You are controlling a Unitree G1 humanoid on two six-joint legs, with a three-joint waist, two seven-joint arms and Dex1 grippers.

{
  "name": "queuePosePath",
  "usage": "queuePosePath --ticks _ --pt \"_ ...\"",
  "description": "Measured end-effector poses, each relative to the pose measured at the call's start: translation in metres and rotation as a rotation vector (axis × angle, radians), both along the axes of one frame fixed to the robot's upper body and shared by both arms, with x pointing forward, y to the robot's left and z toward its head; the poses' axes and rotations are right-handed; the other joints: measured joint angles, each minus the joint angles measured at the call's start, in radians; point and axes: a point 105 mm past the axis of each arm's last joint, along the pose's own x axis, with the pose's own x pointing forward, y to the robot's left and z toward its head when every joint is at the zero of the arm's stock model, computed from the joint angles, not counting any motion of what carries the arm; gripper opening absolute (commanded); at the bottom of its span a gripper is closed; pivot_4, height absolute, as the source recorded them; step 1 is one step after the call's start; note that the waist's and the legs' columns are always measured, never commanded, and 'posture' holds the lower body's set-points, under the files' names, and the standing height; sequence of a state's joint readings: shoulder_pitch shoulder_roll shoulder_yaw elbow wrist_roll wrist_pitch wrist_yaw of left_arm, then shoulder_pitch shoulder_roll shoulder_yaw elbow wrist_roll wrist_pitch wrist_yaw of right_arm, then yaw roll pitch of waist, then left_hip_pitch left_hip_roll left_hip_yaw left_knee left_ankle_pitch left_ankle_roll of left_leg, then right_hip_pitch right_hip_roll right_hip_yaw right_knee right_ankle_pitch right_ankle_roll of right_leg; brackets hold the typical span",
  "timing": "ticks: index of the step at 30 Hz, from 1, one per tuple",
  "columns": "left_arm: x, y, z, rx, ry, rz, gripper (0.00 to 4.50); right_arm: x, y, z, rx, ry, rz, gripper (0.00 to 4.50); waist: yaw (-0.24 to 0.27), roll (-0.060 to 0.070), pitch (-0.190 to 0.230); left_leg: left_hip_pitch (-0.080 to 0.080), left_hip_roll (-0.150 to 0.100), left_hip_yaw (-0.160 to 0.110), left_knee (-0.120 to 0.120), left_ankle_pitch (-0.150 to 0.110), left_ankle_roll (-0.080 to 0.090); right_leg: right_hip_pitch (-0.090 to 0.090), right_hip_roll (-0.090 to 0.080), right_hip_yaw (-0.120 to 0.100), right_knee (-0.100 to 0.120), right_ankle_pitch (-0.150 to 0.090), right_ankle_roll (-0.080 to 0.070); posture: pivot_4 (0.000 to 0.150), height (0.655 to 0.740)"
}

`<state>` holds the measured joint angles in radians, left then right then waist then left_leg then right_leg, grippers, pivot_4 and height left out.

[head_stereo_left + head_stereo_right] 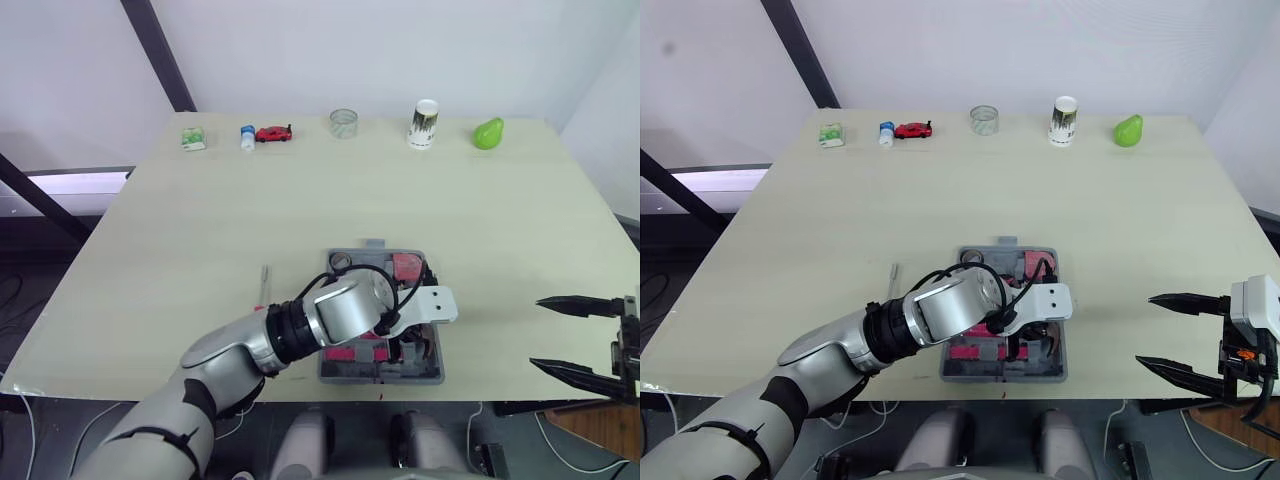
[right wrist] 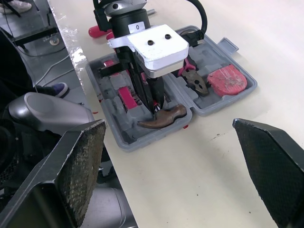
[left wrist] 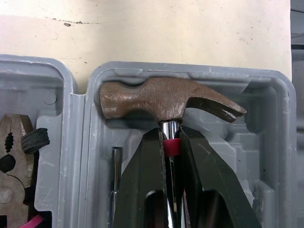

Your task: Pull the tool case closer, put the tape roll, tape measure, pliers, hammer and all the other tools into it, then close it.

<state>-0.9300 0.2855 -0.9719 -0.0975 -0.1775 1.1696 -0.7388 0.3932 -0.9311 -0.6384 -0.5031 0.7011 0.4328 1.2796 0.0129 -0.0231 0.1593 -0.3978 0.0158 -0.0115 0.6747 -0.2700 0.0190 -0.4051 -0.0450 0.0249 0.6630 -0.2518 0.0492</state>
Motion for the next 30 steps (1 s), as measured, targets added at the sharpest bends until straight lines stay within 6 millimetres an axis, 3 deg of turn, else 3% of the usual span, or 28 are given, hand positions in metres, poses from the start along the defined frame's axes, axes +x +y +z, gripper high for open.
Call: queuePosePath --ticks 5,7,9,10,16,20,24,30 --pt "0.000 0.001 0.000 -0.005 0.006 0.003 0.04 0.001 -0.001 0.000 -0.006 -0.004 -0.003 4.50 0.000 0.000 0.000 0.000 0.000 0.000 0.000 0.000 0.000 0.000 0.000 0.000 0.000 0.000 0.000 0.150 0.7400" --pt "0.001 0.002 0.000 -0.006 0.008 0.006 0.98 0.001 -0.001 0.001 -0.007 -0.009 -0.002 4.50 0.000 0.000 0.000 0.000 0.000 0.000 0.000 0.000 0.000 0.000 0.000 0.000 0.000 0.000 0.000 0.150 0.7400" --pt "0.001 0.001 0.002 -0.012 0.009 0.011 1.53 0.002 -0.001 0.001 -0.008 -0.011 -0.002 4.50 0.000 0.000 0.000 0.000 0.000 0.000 0.000 0.000 0.000 0.000 0.000 0.000 0.000 0.000 0.000 0.150 0.7400" --pt "0.001 0.000 0.003 -0.017 0.007 0.014 2.06 0.002 -0.001 0.001 -0.008 -0.011 -0.003 4.50 0.000 0.000 0.000 0.000 0.000 0.000 0.000 0.000 0.000 0.000 0.000 0.000 0.000 0.000 0.000 0.150 0.7400" --pt "0.003 0.007 0.005 -0.028 0.025 0.042 2.06 0.002 -0.001 0.000 -0.008 -0.009 -0.007 4.50 -0.001 0.000 0.000 0.000 0.000 0.000 0.000 0.000 0.000 0.000 0.000 0.000 0.000 0.000 0.000 0.150 0.7400" --pt "0.002 0.016 0.018 -0.146 0.085 0.065 2.06 0.002 -0.001 0.000 -0.004 -0.011 -0.010 4.50 -0.002 0.001 0.000 0.001 0.001 -0.001 0.000 0.000 0.000 0.000 0.000 0.000 0.000 0.000 0.000 0.150 0.7400" --pt "0.007 0.041 0.038 -0.428 0.088 0.056 2.06 0.003 -0.001 0.000 -0.001 -0.018 -0.017 4.50 -0.005 0.003 -0.001 0.002 0.002 -0.002 0.000 0.000 0.000 0.000 0.000 0.002 0.001 0.000 0.000 0.150 0.7400" --pt "0.011 0.070 0.041 -0.571 0.133 0.051 2.06 0.006 -0.001 0.001 0.007 -0.028 -0.027 4.50 0.003 0.002 -0.001 0.001 0.000 0.000 0.002 0.000 0.000 0.002 -0.001 0.000 -0.001 0.000 0.000 0.150 0.7400"
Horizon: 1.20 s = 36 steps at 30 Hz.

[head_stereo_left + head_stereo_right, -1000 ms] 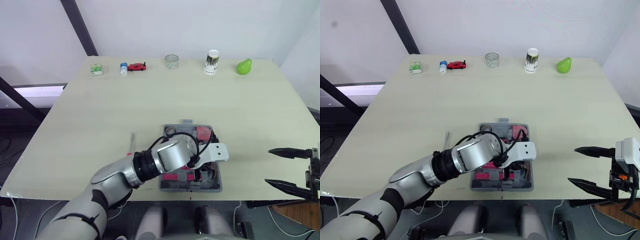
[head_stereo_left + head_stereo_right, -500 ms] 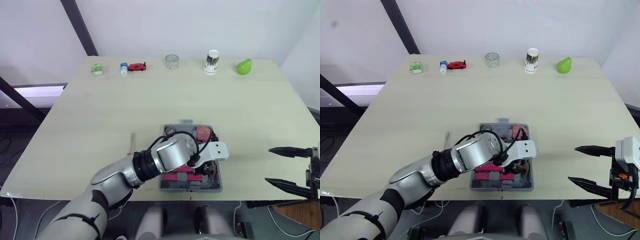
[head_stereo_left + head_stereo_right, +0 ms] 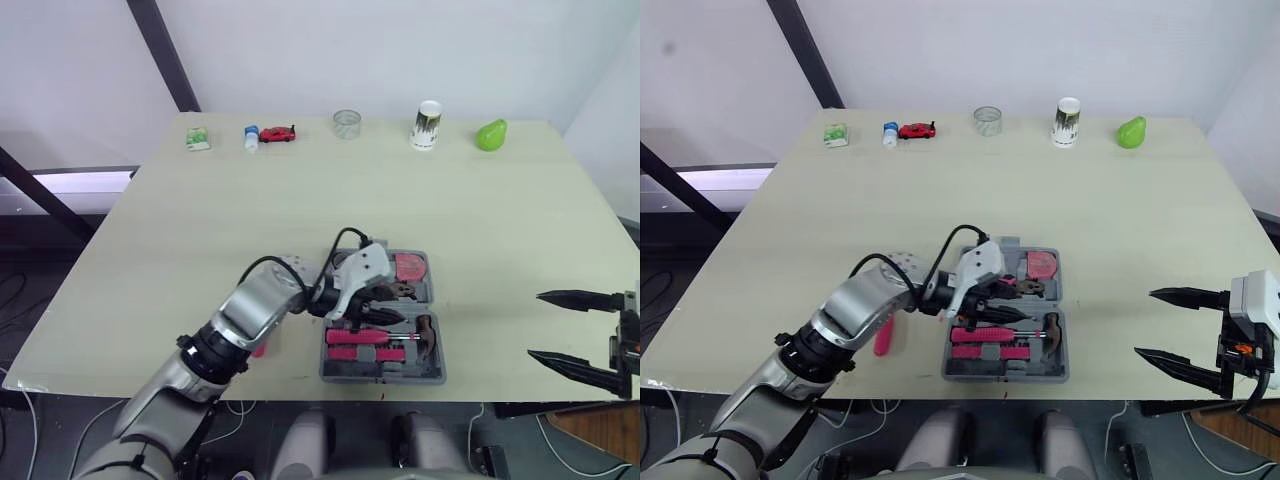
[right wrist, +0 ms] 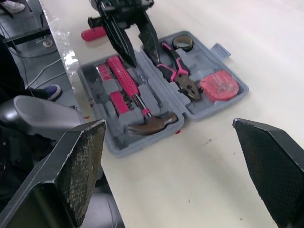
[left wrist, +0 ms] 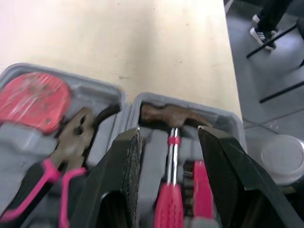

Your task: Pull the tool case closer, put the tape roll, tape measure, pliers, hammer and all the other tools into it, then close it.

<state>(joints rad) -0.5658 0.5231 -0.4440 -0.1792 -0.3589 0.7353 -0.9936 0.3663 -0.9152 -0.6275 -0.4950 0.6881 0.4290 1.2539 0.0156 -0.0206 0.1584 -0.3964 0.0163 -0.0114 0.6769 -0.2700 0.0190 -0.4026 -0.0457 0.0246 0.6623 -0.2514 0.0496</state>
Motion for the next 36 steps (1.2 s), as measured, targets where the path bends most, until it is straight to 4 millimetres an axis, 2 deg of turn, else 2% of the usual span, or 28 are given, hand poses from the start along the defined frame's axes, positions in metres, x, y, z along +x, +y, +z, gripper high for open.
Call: queuePosePath --ticks 2,4,7,8,16,18,21,26,30,35,36 --pt "-0.002 0.003 -0.007 -0.029 0.016 -0.010 2.06 0.000 0.000 -0.001 0.008 0.000 -0.010 4.50 0.000 0.000 0.000 0.000 0.000 0.000 0.000 0.000 0.000 0.000 0.000 0.000 0.000 0.000 0.000 0.150 0.7400" --pt "-0.003 0.003 -0.011 -0.045 0.009 -0.022 1.10 0.000 0.001 -0.002 0.009 -0.001 -0.015 4.50 -0.001 0.000 0.000 0.000 0.000 0.000 0.000 0.000 0.000 0.000 0.000 0.000 0.000 0.000 0.000 0.150 0.7400" --pt "-0.003 0.001 -0.014 -0.062 -0.009 -0.040 0.10 -0.001 0.002 -0.002 0.009 0.000 -0.015 4.50 -0.001 0.000 0.000 0.000 0.000 0.000 0.000 0.000 0.000 0.000 0.000 0.000 0.000 0.000 0.000 0.150 0.7400" --pt "-0.003 0.001 -0.017 -0.065 -0.016 -0.044 0.04 -0.002 0.003 -0.002 0.008 -0.001 -0.011 4.50 -0.002 0.000 0.000 0.000 0.000 0.000 0.000 0.000 0.000 0.000 0.000 0.000 0.000 0.000 0.000 0.150 0.7400" --pt "-0.003 0.004 -0.048 -0.013 -0.025 -0.061 0.04 -0.002 0.006 -0.001 0.021 0.009 -0.013 4.50 -0.002 0.000 0.000 0.000 0.000 0.000 0.000 0.000 0.000 0.000 0.000 0.000 0.001 0.000 0.000 0.150 0.7400" --pt "-0.001 0.008 -0.063 0.041 -0.035 -0.061 0.04 -0.002 0.006 0.000 0.021 0.008 -0.012 4.50 -0.002 0.000 0.000 0.001 0.000 0.000 0.000 0.000 0.000 0.000 0.000 0.000 0.001 0.000 0.000 0.150 0.7400" --pt "0.000 0.008 -0.075 0.095 -0.102 -0.101 0.04 -0.001 0.006 0.001 0.020 0.003 -0.010 4.50 -0.002 0.001 -0.001 0.002 0.000 0.000 0.000 0.000 0.000 0.002 0.000 0.000 0.000 0.000 0.000 0.150 0.7400" --pt "-0.001 0.008 -0.082 0.137 -0.191 -0.152 0.04 0.000 0.007 0.003 0.015 -0.004 -0.005 4.50 -0.002 0.001 -0.008 0.018 0.001 0.001 -0.003 -0.001 0.001 0.019 0.000 0.000 -0.004 -0.001 0.000 0.150 0.7400" --pt "-0.004 0.011 -0.086 0.125 -0.204 -0.142 0.04 0.001 0.007 0.004 0.015 -0.012 -0.005 4.50 -0.005 0.005 -0.015 0.020 0.002 0.001 -0.003 -0.001 0.001 0.021 0.000 0.001 -0.004 -0.001 -0.001 0.150 0.7400" --pt "-0.008 0.019 -0.081 -0.054 -0.056 0.036 0.04 0.011 0.019 0.000 0.081 -0.038 -0.012 4.50 -0.012 0.006 -0.016 0.017 0.005 0.000 -0.004 -0.001 0.001 0.016 0.001 0.000 -0.003 0.000 0.000 0.150 0.7400" --pt "-0.008 0.025 -0.075 -0.084 -0.041 0.091 0.04 0.018 0.024 0.001 0.109 -0.074 -0.032 4.50 -0.012 0.004 -0.014 0.017 0.003 0.000 -0.004 -0.001 0.001 0.016 0.001 0.001 -0.003 0.000 0.000 0.150 0.7400"
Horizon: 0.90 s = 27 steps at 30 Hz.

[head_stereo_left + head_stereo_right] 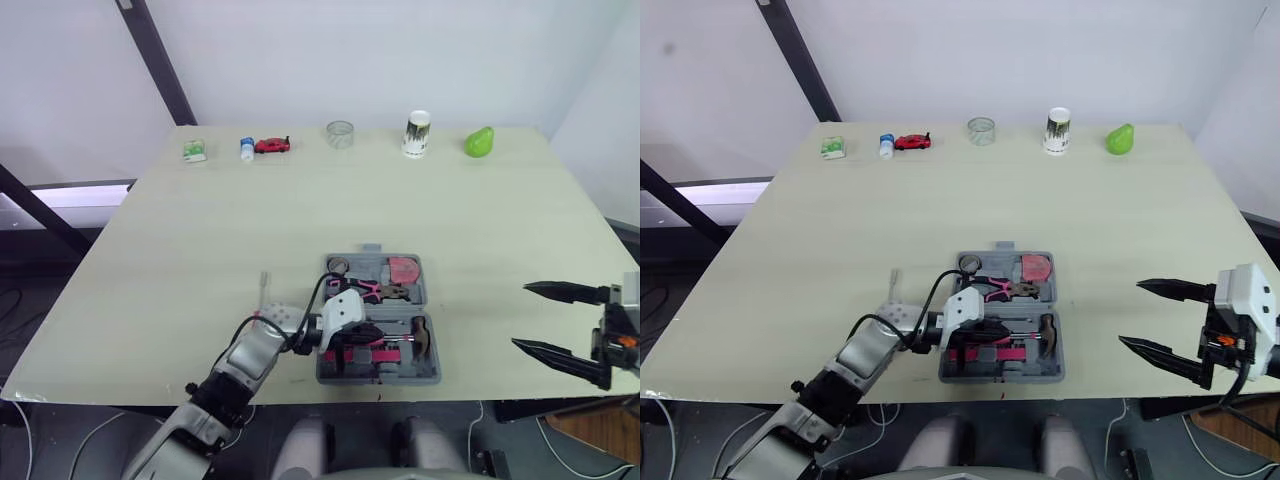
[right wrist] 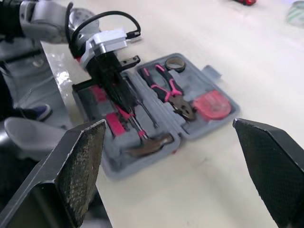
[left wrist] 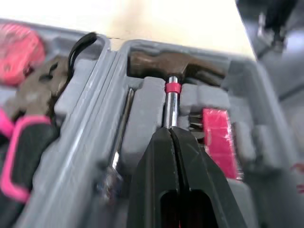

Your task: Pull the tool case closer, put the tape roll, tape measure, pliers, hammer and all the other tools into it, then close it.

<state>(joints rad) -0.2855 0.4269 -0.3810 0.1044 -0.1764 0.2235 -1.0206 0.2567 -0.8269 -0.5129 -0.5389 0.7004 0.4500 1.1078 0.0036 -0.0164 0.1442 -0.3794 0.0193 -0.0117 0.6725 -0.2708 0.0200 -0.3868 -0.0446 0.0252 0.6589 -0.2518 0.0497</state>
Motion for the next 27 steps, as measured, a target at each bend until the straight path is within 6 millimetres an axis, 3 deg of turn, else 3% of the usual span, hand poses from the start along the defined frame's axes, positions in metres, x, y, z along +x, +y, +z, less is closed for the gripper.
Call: queuePosePath --ticks 2,7,12,15,17,22,23,27 --pt "0.003 0.006 0.011 -0.046 0.007 0.068 0.04 0.009 0.005 -0.002 0.046 -0.029 -0.034 4.50 -0.004 -0.003 0.002 -0.001 0.002 -0.002 0.000 0.000 0.000 -0.001 0.001 0.000 0.000 0.000 0.000 0.150 0.7400" --pt "0.022 0.053 0.073 -0.339 -0.080 0.440 0.04 0.052 0.043 -0.019 0.222 -0.092 -0.168 4.50 -0.016 0.002 0.006 -0.002 0.003 -0.001 -0.001 0.000 0.000 -0.005 -0.001 0.003 0.003 0.000 0.000 0.150 0.7400" --pt "0.019 0.101 0.071 -0.405 -0.054 0.719 0.04 0.080 0.060 -0.022 0.273 -0.132 -0.216 4.50 -0.014 0.000 0.007 -0.003 0.002 0.000 -0.001 0.000 0.000 -0.006 -0.002 0.003 0.002 0.000 0.000 0.150 0.7400" --pt "0.006 0.130 0.064 -0.415 -0.059 0.831 0.84 0.098 0.059 -0.030 0.318 -0.113 -0.273 4.50 -0.016 0.000 0.007 -0.003 0.002 0.001 -0.002 0.000 0.000 -0.007 -0.002 0.003 0.002 0.000 0.000 0.150 0.7400" --pt "-0.011 0.148 0.052 -0.401 -0.042 0.894 1.80 0.105 0.049 -0.043 0.289 -0.101 -0.318 4.50 -0.017 0.000 0.007 -0.003 0.002 0.002 -0.003 0.000 0.000 -0.008 -0.003 0.004 0.002 0.000 0.000 0.150 0.7400" --pt "-0.050 0.187 0.028 -0.328 -0.011 1.019 4.14 0.086 0.011 -0.079 0.221 -0.055 -0.390 4.50 -0.003 0.000 0.008 -0.004 0.002 0.002 -0.004 0.000 0.000 -0.009 -0.003 0.002 0.001 -0.001 -0.003 0.150 0.7400" --pt "-0.056 0.190 0.026 -0.317 -0.008 1.028 4.34 0.079 0.001 -0.085 0.212 -0.045 -0.415 4.50 -0.002 0.000 0.008 -0.004 0.002 0.002 -0.004 0.000 0.000 -0.009 -0.003 0.003 0.001 -0.002 -0.004 0.150 0.7400" --pt "-0.086 0.212 0.008 -0.267 0.028 1.086 4.34 0.040 -0.039 -0.102 0.146 -0.002 -0.502 4.50 -0.007 0.000 0.008 -0.004 0.003 0.005 -0.004 0.000 0.000 -0.009 -0.003 0.004 -0.001 -0.003 -0.004 0.150 0.7400"
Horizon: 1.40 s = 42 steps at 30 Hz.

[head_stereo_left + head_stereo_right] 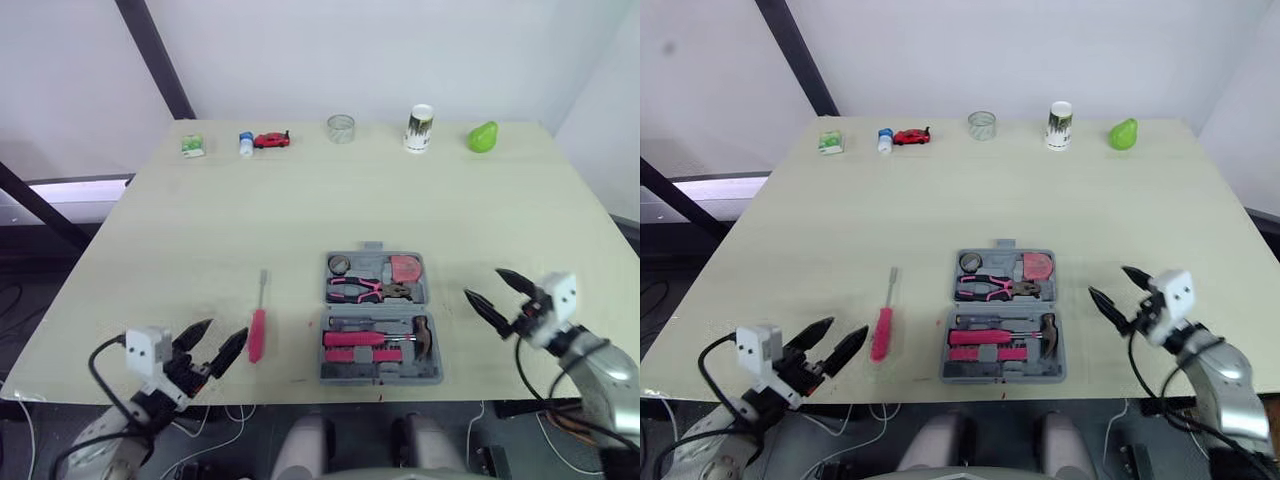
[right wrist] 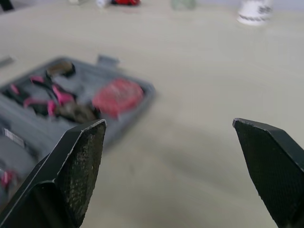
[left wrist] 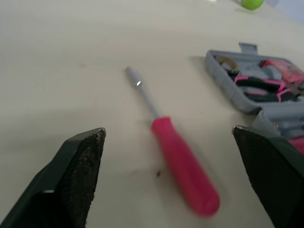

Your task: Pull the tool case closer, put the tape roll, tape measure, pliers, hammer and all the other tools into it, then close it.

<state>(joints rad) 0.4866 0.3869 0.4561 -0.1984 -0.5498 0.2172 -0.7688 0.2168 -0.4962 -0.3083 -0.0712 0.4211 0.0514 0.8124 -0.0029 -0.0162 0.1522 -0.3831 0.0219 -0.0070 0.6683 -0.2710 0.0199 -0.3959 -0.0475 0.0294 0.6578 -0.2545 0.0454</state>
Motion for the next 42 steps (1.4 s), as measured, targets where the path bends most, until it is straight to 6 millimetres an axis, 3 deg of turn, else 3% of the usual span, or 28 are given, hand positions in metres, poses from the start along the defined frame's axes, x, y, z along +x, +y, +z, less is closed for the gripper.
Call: queuePosePath --ticks 2,5,9,12,18,21,23,25,28,34,42 --pt "-0.017 0.010 -0.011 0.007 0.054 0.033 4.34 -0.017 -0.017 -0.006 -0.016 0.034 -0.049 4.50 -0.011 -0.001 0.001 0.000 0.001 0.002 0.000 0.000 0.000 0.000 0.000 0.002 -0.001 0.000 0.000 0.150 0.7400" --pt "-0.024 0.012 -0.013 0.021 0.057 0.033 4.34 -0.035 -0.028 -0.013 -0.022 0.077 -0.064 4.50 -0.018 -0.002 0.002 0.002 0.002 0.004 0.000 0.000 0.000 0.000 0.000 0.005 0.000 -0.002 0.004 0.150 0.7400" --pt "-0.033 0.016 -0.016 0.024 0.079 0.053 4.34 -0.047 -0.038 -0.015 -0.035 0.105 -0.063 4.50 -0.017 -0.003 0.002 0.002 0.002 0.004 0.000 -0.001 0.000 -0.001 0.000 0.006 0.000 -0.002 0.004 0.150 0.7400" --pt "-0.025 0.009 -0.008 0.014 0.061 0.057 4.34 -0.047 -0.036 -0.007 -0.027 0.081 -0.006 4.50 -0.012 -0.004 0.003 0.001 0.002 0.005 0.000 -0.001 0.000 -0.002 -0.001 0.006 0.000 -0.002 0.004 0.150 0.7400" --pt "0.009 -0.016 0.018 -0.004 0.003 0.036 4.34 -0.030 -0.008 0.021 -0.004 -0.021 0.228 4.50 -0.011 -0.003 0.003 0.001 0.002 0.004 0.000 -0.001 0.000 -0.001 0.001 0.005 0.001 0.000 0.001 0.150 0.7400" --pt "0.025 -0.025 0.028 0.096 0.032 0.059 4.34 -0.024 0.027 0.043 -0.019 -0.051 0.468 4.50 -0.009 -0.004 0.004 0.001 0.001 0.003 0.000 -0.001 0.000 -0.001 0.001 0.005 0.001 0.000 0.000 0.150 0.7400" --pt "0.030 -0.025 0.027 0.132 0.065 0.086 4.34 -0.024 0.033 0.046 -0.015 -0.032 0.518 4.50 -0.008 -0.004 0.004 0.001 0.001 0.003 0.000 -0.001 0.000 0.000 0.001 0.005 0.001 0.000 0.000 0.150 0.7400" --pt "0.050 -0.037 0.027 0.193 0.133 0.120 4.34 -0.020 0.055 0.072 -0.041 -0.052 0.699 4.50 -0.004 -0.002 0.008 0.001 0.000 0.001 0.002 0.000 0.001 0.000 0.001 0.005 0.001 0.002 0.003 0.150 0.7400" --pt "0.058 -0.047 0.029 0.216 0.176 0.154 4.34 -0.025 0.068 0.088 -0.071 -0.066 0.821 4.50 -0.006 -0.005 0.008 0.001 0.000 0.000 0.001 0.000 0.001 0.001 0.001 0.003 0.001 0.004 0.006 0.150 0.7400" --pt "0.066 -0.060 0.015 0.226 0.310 0.229 4.34 -0.023 0.089 0.107 -0.098 -0.087 0.936 4.50 -0.007 -0.006 0.009 -0.001 -0.001 -0.003 0.001 0.000 0.001 0.000 0.001 0.001 0.001 0.004 0.006 0.150 0.7400" --pt "0.078 -0.070 0.002 0.216 0.368 0.289 4.34 -0.022 0.104 0.116 -0.092 -0.078 0.957 4.50 0.002 -0.006 0.009 -0.002 -0.002 -0.004 0.001 0.000 0.001 0.000 0.000 0.000 0.000 0.004 0.006 0.150 0.7400"
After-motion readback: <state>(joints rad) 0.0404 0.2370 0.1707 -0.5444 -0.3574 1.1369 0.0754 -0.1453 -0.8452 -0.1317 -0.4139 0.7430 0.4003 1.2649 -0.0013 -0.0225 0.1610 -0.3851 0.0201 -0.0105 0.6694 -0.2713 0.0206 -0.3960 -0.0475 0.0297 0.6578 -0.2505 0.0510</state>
